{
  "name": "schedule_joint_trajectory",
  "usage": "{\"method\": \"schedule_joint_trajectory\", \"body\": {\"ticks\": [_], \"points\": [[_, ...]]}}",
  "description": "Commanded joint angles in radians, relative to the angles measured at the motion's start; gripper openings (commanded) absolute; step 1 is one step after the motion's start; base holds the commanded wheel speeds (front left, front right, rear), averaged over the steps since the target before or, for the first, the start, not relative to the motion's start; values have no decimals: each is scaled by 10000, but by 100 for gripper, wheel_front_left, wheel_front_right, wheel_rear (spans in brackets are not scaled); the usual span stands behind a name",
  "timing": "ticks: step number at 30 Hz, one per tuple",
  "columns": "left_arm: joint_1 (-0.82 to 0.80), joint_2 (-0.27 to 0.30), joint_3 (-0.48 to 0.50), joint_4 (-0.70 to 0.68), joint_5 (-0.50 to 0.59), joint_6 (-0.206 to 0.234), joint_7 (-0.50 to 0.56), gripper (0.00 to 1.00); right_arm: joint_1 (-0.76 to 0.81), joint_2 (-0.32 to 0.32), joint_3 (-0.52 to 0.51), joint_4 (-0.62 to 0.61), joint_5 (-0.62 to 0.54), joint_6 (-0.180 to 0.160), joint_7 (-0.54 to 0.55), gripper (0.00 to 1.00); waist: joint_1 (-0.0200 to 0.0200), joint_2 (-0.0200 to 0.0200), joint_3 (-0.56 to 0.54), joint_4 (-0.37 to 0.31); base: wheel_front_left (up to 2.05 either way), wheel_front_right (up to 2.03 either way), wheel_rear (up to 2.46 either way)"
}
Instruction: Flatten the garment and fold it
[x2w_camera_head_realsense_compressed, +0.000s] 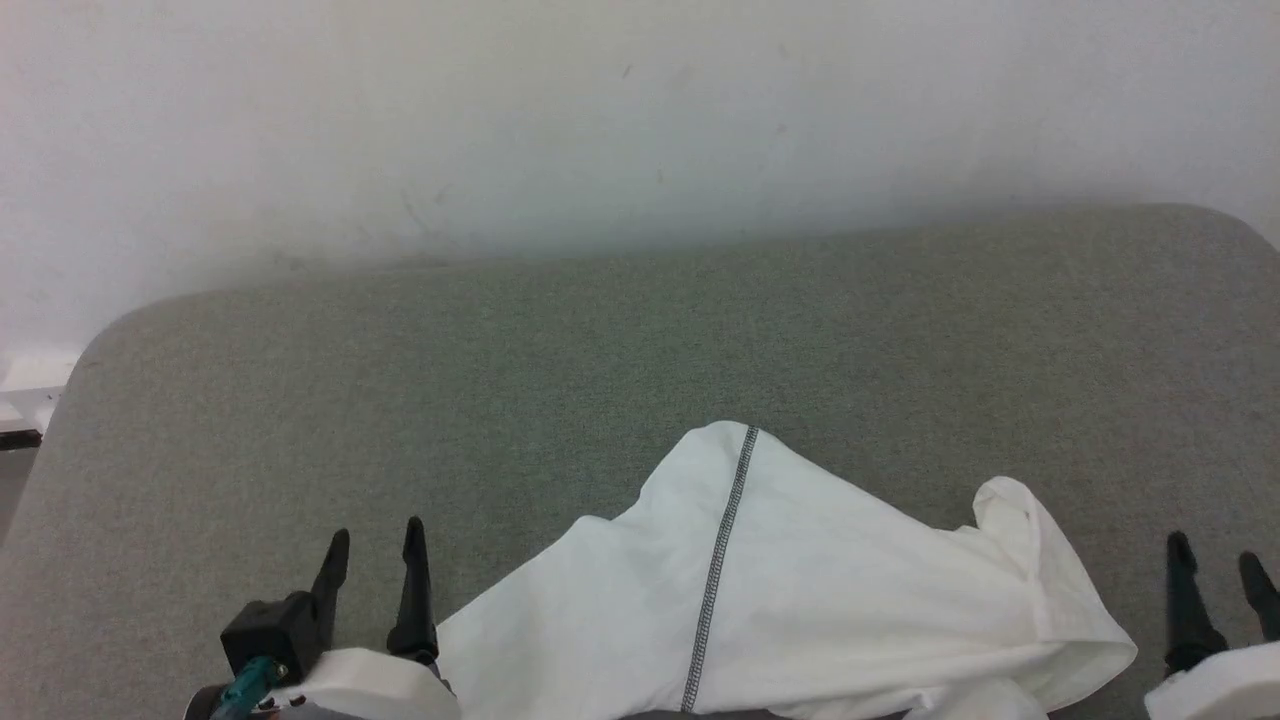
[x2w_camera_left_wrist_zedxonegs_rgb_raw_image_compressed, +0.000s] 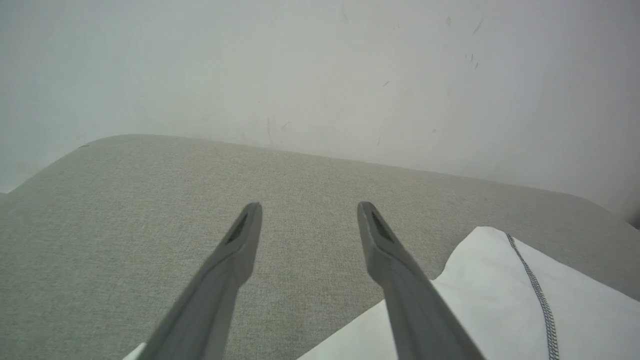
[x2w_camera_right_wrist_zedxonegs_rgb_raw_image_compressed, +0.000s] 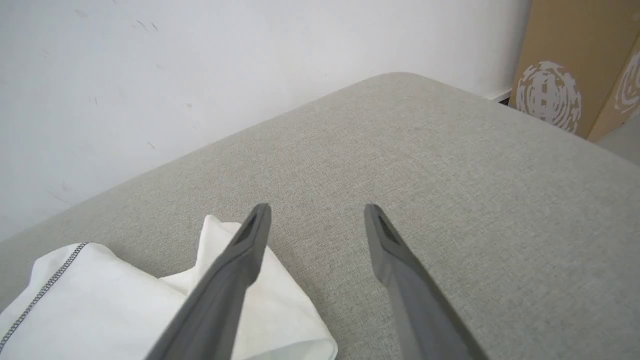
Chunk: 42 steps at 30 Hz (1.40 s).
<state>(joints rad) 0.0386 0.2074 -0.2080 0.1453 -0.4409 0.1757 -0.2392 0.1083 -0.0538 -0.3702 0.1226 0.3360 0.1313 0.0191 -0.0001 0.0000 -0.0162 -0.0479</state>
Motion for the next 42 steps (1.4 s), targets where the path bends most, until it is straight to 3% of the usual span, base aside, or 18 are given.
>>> {"method": "schedule_joint_trajectory", "body": {"ticks": [1,7,15,21,27,34,39,40,42], "points": [[80,48,-23,17,-41,-3,25,100,-11,33,191,-155,-245,-6,-83,100,1,0,-83,-18,0,0,0],[60,121,-124,51,-24,13,190,100,406,15,2420,-1770,-1557,-6,-5,100,1,0,-332,-139,0,0,0],[-398,146,-704,78,150,-266,689,100,1039,-188,4141,-3009,-1665,-6,496,100,1,0,-331,-227,0,0,0],[-2536,-304,-1876,757,266,-1250,2027,100,979,-375,4563,-3460,-1618,-6,707,100,1,0,222,-477,0,0,0],[-4840,-741,-2732,2864,210,-2234,3807,100,547,-368,4820,-3557,-1549,-6,657,100,1,0,831,-1018,0,0,0],[-5978,-532,-3531,5552,353,-2755,5681,100,341,-317,5059,-3452,-1552,-6,560,100,1,0,1127,-1691,0,0,0],[-6079,-356,-4199,6730,362,-2961,6947,100,392,-251,5057,-3351,-1464,-6,487,100,1,0,1167,-1833,0,0,0],[-6060,-372,-4365,6871,309,-2995,7229,90,396,-240,5046,-3341,-1454,-6,464,100,1,0,1166,-1826,0,0,0],[-6024,-419,-4724,6993,180,-3039,7648,0,386,-207,5036,-3359,-1400,-6,417,100,1,0,1170,-1773,0,0,0]]}}
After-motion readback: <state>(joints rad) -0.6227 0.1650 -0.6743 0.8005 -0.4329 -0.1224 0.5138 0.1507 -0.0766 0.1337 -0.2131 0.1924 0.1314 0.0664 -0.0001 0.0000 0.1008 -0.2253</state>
